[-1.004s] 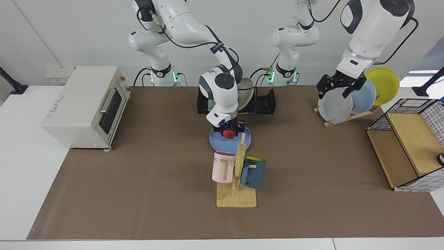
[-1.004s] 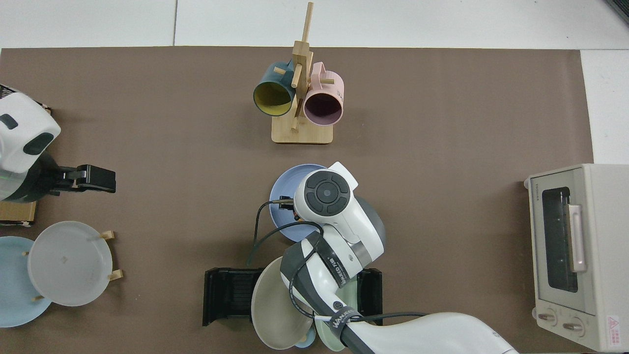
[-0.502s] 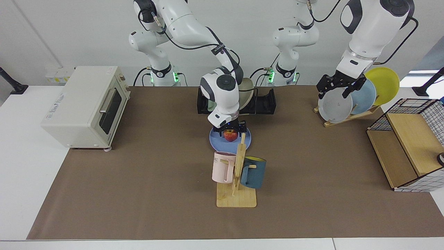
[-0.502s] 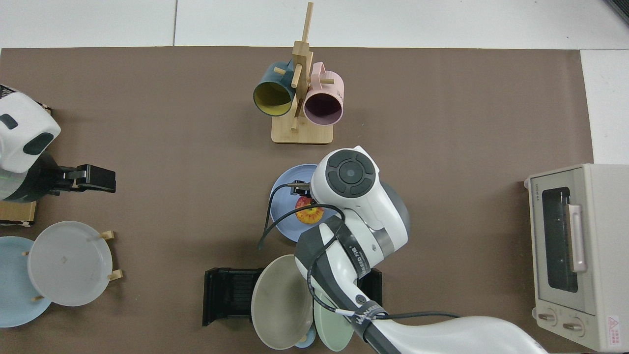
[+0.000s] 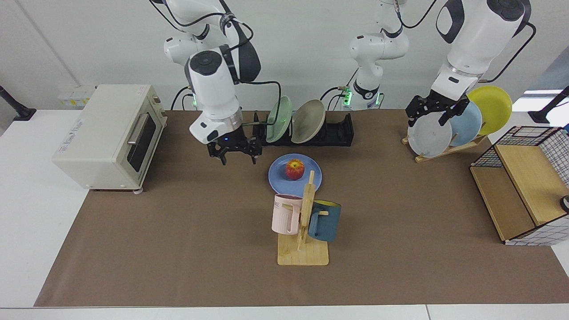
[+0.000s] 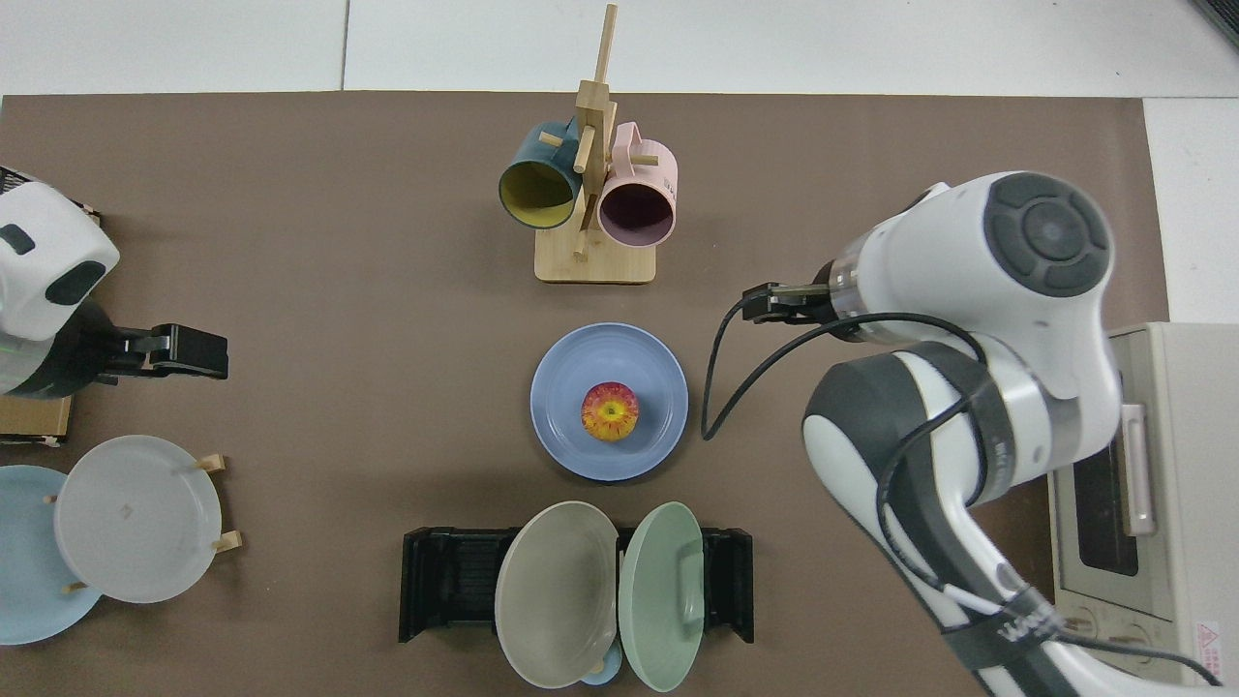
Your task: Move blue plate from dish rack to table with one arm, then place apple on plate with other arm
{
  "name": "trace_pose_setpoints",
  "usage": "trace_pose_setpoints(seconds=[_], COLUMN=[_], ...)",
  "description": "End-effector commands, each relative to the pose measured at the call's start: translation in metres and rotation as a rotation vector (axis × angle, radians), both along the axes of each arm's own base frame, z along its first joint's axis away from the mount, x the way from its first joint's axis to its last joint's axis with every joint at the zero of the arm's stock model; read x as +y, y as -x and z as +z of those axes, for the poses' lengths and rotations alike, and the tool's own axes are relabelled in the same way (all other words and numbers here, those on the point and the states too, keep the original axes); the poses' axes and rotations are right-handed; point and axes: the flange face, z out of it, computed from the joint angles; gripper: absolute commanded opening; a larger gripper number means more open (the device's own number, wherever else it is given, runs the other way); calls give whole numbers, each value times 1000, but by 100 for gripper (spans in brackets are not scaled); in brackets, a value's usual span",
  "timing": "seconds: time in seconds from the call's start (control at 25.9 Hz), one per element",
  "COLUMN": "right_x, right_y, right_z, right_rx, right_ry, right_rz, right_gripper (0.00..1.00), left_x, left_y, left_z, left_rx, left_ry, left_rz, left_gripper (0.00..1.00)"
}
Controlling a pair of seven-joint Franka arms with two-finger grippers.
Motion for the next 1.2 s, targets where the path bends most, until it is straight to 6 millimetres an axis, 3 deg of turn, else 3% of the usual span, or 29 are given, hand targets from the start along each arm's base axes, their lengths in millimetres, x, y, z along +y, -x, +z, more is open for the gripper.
trace_pose_setpoints(seconds=[0.0, 0.15, 0.31, 0.58, 0.66, 0.89, 1.16], right_x=[-64, -127, -156, -157, -159, -161, -157], right_y=[-8, -10, -6, 22, 27, 27, 11], right_z=[-1, 12, 32, 72, 76, 135, 130], right_rx=[8, 0, -21, 10, 31, -17, -60], right_ry=[1, 11, 31, 13, 21, 53, 71], right_rz=[8, 28, 61, 35, 19, 33, 44], right_gripper=[100, 100, 100, 100, 100, 100, 100], left_x=[0, 0, 0, 0, 0, 0, 2], left_y=[0, 0, 0, 0, 0, 1, 7], left_z=[2, 2, 2, 2, 2, 6, 15], left_rx=[-10, -10, -10, -10, -10, -14, -25], left_ry=[-16, -16, -16, -16, -16, -16, -17], left_rz=[-15, -15, -15, -15, -14, -5, -2], left_gripper=[100, 100, 100, 100, 100, 100, 100])
